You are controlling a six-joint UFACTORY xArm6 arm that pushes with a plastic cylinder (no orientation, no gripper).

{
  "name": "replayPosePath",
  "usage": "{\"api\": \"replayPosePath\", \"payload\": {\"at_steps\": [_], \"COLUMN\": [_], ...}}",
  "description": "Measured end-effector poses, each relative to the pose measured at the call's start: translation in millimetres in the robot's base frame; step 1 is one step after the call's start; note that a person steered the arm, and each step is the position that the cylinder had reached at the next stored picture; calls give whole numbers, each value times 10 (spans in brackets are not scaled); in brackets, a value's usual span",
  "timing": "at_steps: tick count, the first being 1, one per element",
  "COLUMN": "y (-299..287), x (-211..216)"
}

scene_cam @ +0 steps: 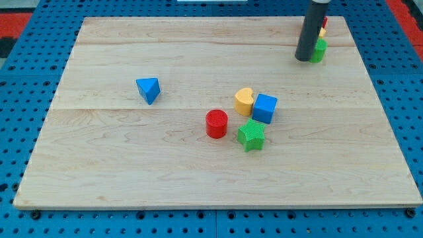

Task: Move the blue triangle to green circle

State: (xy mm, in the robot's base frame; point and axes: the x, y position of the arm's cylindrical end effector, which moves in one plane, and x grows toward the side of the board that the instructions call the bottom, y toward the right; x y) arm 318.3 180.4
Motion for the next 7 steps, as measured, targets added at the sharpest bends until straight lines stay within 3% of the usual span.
{"api": "replayPosePath", "payload": {"at_steps": [2,7], "y": [-93,-2960], "x": [67,30]}}
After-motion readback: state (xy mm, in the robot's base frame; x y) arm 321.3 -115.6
